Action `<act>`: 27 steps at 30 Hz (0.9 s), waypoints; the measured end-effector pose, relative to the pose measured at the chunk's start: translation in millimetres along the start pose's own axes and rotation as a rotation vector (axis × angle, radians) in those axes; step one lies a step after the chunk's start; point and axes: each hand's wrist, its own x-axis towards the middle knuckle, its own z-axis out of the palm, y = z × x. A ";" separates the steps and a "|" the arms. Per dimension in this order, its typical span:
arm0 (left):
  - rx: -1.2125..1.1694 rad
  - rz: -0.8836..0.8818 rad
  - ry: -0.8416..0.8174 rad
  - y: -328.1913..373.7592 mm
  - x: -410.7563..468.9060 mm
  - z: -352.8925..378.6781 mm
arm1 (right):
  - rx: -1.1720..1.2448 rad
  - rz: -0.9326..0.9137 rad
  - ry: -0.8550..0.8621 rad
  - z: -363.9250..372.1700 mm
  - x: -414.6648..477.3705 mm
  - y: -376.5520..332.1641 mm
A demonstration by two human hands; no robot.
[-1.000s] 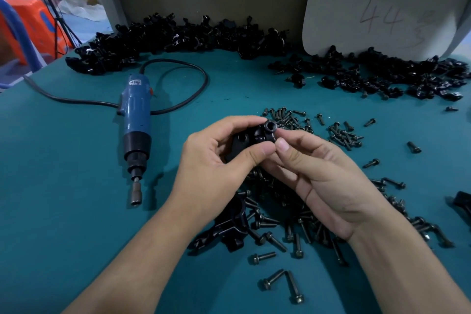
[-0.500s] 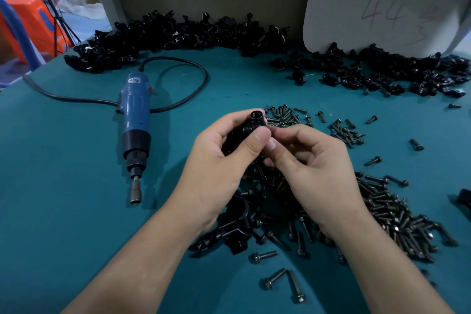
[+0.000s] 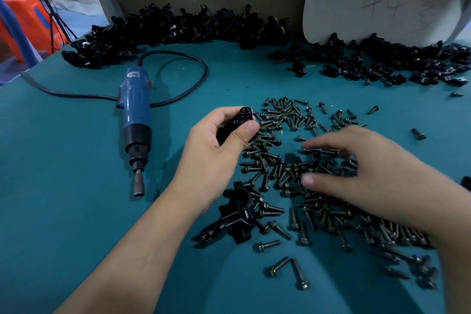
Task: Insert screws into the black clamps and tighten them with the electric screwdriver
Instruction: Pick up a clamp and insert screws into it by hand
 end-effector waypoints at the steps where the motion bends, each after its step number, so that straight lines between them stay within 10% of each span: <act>1: 0.008 -0.004 0.009 -1.2 0.8 -0.8 | -0.045 0.030 -0.095 -2.5 -3.8 1.8; 20: 0.167 0.046 0.012 -6.0 2.5 -4.2 | 0.128 0.130 0.080 -3.2 -3.7 15.2; 27: 0.135 0.050 -0.028 -3.4 -0.7 -3.9 | 0.382 0.005 0.385 1.7 1.7 13.3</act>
